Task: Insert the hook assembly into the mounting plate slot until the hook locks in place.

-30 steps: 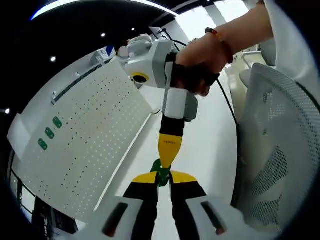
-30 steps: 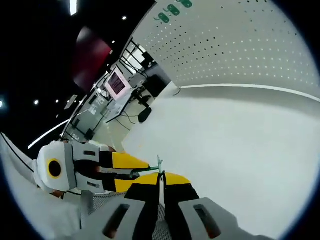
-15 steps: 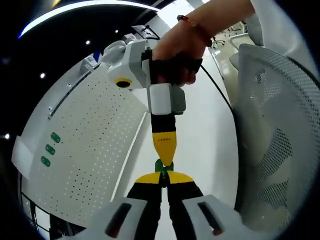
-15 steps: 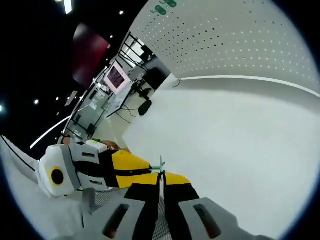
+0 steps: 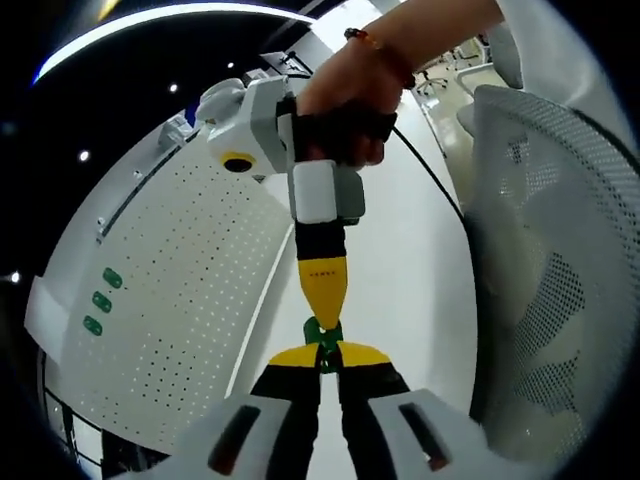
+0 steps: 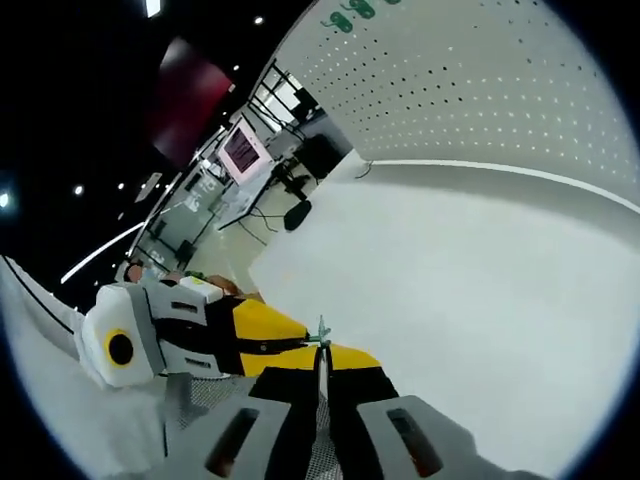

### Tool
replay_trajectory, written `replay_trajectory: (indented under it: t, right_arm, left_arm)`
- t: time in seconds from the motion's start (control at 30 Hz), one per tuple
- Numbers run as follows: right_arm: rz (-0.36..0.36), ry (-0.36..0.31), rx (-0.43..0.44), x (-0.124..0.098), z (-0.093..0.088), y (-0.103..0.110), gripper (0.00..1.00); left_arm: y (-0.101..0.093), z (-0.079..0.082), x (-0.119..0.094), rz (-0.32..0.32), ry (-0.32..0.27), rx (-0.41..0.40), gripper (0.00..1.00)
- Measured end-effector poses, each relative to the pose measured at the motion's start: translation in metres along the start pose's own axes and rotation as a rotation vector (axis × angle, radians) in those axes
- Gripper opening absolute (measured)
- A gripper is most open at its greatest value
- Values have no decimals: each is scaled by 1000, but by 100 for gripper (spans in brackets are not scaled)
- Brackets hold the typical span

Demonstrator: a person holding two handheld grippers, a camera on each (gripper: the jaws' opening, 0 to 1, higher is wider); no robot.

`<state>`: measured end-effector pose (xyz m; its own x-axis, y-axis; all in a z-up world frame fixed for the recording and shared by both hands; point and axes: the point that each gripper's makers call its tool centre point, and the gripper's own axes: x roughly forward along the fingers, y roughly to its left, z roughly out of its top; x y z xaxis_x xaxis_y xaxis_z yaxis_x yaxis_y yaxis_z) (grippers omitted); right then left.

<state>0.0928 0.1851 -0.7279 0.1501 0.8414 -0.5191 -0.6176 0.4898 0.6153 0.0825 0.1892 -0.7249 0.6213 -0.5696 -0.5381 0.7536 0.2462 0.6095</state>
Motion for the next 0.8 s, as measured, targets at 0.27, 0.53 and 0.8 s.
replay_trajectory:
  t: [0.27, 0.53, 0.8]
  right_arm:
    - [-10, 20, 13, -1, -5, -2, 0]
    - [-6, 26, -2, 0, -8, -1, 0]
    - [-3, 18, -27, 0, -6, -1, 0]
  left_arm:
    - [-1, 1, -2, 9, -7, -7, 6]
    - [-3, 5, -1, -6, -30, -43, 4]
    - [0, 4, -2, -9, -40, -113, 3]
